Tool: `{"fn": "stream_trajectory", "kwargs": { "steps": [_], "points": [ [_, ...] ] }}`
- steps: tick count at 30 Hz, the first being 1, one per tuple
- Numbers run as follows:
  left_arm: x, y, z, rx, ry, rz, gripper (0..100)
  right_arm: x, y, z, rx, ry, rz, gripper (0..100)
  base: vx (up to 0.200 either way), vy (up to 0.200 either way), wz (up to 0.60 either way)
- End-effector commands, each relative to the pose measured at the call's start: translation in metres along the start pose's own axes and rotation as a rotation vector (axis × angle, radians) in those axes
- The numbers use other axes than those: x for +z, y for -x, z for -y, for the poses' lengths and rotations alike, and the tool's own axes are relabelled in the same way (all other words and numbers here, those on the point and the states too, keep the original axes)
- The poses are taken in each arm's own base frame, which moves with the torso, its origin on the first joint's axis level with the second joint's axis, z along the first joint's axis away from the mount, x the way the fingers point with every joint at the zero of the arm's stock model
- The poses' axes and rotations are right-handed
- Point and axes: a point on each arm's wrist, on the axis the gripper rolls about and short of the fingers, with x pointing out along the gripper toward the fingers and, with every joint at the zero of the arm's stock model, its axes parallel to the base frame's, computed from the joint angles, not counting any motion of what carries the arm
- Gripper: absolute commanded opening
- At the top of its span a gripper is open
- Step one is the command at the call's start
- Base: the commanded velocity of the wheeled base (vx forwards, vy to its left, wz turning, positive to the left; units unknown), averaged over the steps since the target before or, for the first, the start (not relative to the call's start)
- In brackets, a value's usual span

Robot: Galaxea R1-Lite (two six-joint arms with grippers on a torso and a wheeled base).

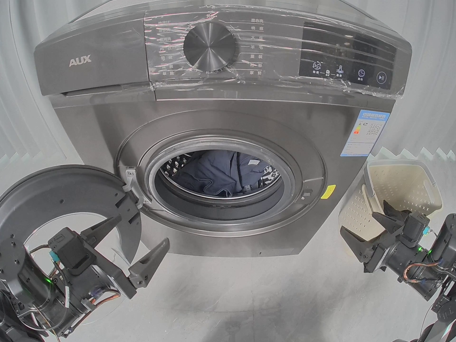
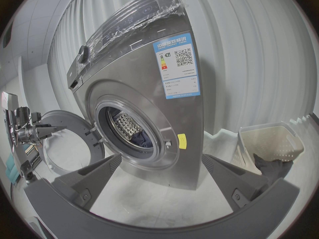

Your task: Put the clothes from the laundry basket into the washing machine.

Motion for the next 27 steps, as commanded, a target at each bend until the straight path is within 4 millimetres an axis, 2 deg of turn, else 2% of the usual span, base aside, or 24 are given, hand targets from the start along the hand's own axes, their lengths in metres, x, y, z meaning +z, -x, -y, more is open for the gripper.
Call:
{"fn": "stream_trajectory", "kwargs": {
  "steps": [1, 6, 7, 8, 9, 10, 14, 15, 16, 20, 21, 23, 25, 27],
  "points": [
    [0.009, 0.016, -0.009, 0.038, -0.010, 0.052, 100, 0.008, 0.025, 0.007, -0.022, 0.015, 0.010, 100, -0.200, 0.000, 0.00],
    [0.015, 0.029, -0.013, 0.052, -0.017, 0.075, 100, 0.006, 0.055, 0.012, -0.050, 0.028, -0.051, 100, -0.200, 0.000, 0.00],
    [0.015, 0.029, -0.013, 0.052, -0.017, 0.075, 100, 0.006, 0.055, 0.012, -0.050, 0.028, -0.051, 100, -0.200, 0.000, 0.00],
    [0.016, 0.037, -0.015, 0.054, -0.020, 0.068, 100, 0.006, 0.066, 0.014, -0.070, 0.029, -0.051, 100, -0.200, 0.000, 0.00],
    [0.016, 0.037, -0.015, 0.054, -0.020, 0.068, 100, 0.006, 0.066, 0.014, -0.070, 0.029, -0.051, 100, -0.200, 0.000, 0.00],
    [0.017, 0.045, -0.016, 0.056, -0.021, 0.063, 100, 0.008, 0.075, 0.016, -0.097, 0.022, -0.034, 100, -0.200, 0.000, 0.00],
    [0.017, 0.058, -0.018, 0.058, -0.023, 0.050, 100, 0.008, 0.084, 0.022, -0.157, 0.013, -0.021, 100, -0.200, 0.000, 0.00],
    [0.016, 0.070, -0.021, 0.065, -0.023, 0.038, 100, 0.007, 0.093, 0.025, -0.182, 0.011, -0.010, 100, 0.000, 0.000, 0.00],
    [0.016, 0.071, -0.021, 0.065, -0.024, 0.035, 100, 0.007, 0.093, 0.025, -0.182, 0.011, -0.012, 100, 0.000, 0.000, 0.00],
    [0.009, 0.095, -0.030, 0.124, -0.025, 0.002, 100, 0.000, 0.114, 0.030, -0.229, 0.009, -0.015, 100, 0.000, 0.000, 0.00],
    [0.006, 0.110, -0.033, 0.128, -0.023, 0.007, 100, -0.004, 0.124, 0.032, -0.251, 0.008, -0.011, 100, 0.000, 0.000, 0.00],
    [-0.002, 0.125, -0.036, 0.155, -0.026, -0.011, 100, -0.009, 0.138, 0.034, -0.286, 0.010, 0.008, 100, 0.000, 0.000, 0.00],
    [-0.006, 0.128, -0.037, 0.177, -0.026, -0.028, 100, -0.011, 0.143, 0.035, -0.309, 0.010, 0.021, 100, 0.000, 0.000, 0.00],
    [-0.015, 0.140, -0.040, 0.248, -0.020, -0.063, 100, -0.019, 0.159, 0.036, -0.392, 0.006, 0.063, 100, 0.000, 0.000, 0.00]
  ]
}}
